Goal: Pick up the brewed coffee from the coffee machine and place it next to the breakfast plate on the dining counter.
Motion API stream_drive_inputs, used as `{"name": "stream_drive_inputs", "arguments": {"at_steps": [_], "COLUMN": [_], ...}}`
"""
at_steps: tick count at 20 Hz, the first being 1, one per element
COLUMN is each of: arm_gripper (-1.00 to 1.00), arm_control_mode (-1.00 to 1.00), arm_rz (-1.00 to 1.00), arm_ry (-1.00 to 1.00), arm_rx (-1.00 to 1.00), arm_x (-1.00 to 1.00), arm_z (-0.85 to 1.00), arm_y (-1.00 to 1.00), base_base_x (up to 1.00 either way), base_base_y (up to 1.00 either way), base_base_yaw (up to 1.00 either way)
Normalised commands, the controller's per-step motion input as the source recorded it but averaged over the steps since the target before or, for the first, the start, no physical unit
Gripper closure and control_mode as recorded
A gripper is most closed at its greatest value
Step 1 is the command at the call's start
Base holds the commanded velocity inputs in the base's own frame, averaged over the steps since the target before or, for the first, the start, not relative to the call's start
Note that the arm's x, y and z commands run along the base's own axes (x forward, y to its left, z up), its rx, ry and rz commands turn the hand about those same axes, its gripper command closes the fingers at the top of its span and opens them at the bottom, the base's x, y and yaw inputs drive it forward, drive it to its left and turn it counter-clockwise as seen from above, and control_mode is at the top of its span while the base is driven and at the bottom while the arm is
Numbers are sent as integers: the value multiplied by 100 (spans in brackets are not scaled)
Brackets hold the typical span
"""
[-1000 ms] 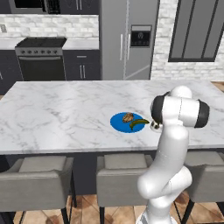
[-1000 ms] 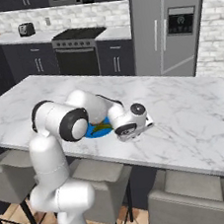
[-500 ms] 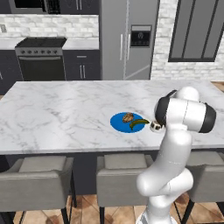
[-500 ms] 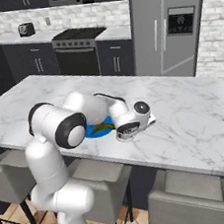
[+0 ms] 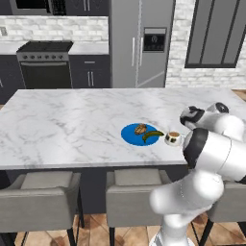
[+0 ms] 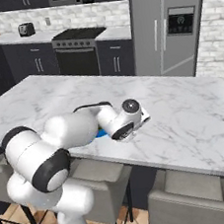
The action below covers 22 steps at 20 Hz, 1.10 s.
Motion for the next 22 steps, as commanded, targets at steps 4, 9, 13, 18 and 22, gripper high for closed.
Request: {"name": "stream_drive_inputs", "arguments": {"at_steps": [4, 9, 13, 18, 22], "arm_gripper": [-100, -100, -100, -100, -100], "arm_control_mode": [-100, -100, -100, -100, -100], "arm_rz": [5, 2, 0, 5, 12], "arm_ry": [-21, -55, -59, -32, -13], "arm_rx": [-8, -7, -4, 0, 0], "arm_x": [-93, -92, -71, -36, -33], "arm_z": [98, 100, 100, 100, 100], "arm_y": [22, 18, 10, 2, 0], "base_base_x": [0, 0, 0, 0, 0], "base_base_y": [0, 0, 0, 0, 0], "base_base_yaw": [0, 0, 0, 0, 0]}}
